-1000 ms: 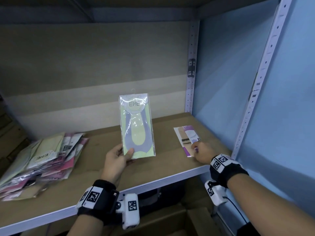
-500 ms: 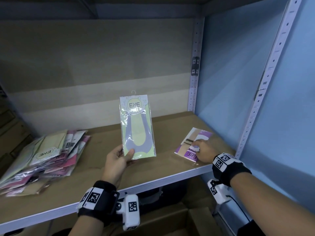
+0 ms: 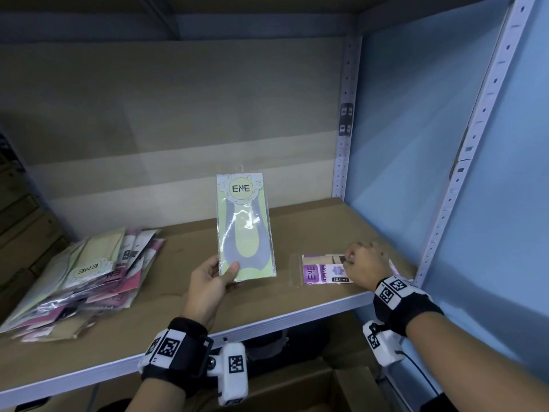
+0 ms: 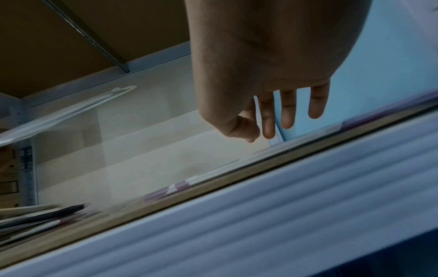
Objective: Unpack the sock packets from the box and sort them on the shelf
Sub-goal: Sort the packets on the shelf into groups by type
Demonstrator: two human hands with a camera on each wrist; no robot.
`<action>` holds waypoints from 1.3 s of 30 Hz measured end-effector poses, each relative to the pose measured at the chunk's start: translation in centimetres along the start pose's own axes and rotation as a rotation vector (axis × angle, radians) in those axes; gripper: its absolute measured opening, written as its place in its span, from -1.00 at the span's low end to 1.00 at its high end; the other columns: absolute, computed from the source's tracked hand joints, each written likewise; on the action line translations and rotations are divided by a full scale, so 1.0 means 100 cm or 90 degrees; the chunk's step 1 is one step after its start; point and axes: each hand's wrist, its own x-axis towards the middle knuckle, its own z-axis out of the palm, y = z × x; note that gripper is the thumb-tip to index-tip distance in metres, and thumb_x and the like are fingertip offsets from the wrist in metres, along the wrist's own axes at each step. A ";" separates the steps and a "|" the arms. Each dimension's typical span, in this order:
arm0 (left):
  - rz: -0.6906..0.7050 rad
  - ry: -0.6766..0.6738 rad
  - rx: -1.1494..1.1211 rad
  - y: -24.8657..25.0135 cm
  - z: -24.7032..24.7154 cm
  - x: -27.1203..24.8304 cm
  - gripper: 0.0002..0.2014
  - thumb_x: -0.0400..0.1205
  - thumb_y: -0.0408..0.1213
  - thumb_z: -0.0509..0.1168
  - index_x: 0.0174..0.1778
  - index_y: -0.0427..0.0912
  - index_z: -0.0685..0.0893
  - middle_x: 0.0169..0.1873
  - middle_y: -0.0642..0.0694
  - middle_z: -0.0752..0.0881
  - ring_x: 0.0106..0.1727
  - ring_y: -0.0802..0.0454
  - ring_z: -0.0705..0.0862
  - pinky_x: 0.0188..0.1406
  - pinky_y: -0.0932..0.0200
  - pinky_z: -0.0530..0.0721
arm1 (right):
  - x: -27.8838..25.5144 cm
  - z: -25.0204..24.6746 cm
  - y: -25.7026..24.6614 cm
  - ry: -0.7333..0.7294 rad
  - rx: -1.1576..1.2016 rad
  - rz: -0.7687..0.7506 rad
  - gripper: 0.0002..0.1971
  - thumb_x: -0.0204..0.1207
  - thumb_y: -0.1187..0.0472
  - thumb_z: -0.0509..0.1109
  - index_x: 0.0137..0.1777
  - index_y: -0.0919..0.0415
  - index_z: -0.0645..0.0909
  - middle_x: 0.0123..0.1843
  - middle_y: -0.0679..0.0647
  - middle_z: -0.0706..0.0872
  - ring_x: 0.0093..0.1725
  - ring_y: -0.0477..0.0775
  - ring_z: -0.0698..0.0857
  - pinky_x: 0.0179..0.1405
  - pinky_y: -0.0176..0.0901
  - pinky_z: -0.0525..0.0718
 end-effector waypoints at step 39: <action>0.027 -0.052 0.003 0.000 0.016 -0.005 -0.75 0.60 -0.43 0.37 0.20 -0.23 0.72 0.05 -0.14 0.79 -0.22 0.11 0.64 -0.32 0.31 0.66 | -0.019 0.011 0.029 -0.014 0.026 -0.024 -0.91 0.46 0.15 0.34 -0.10 0.13 0.62 0.12 0.11 0.58 0.19 0.19 0.51 0.20 -0.01 0.55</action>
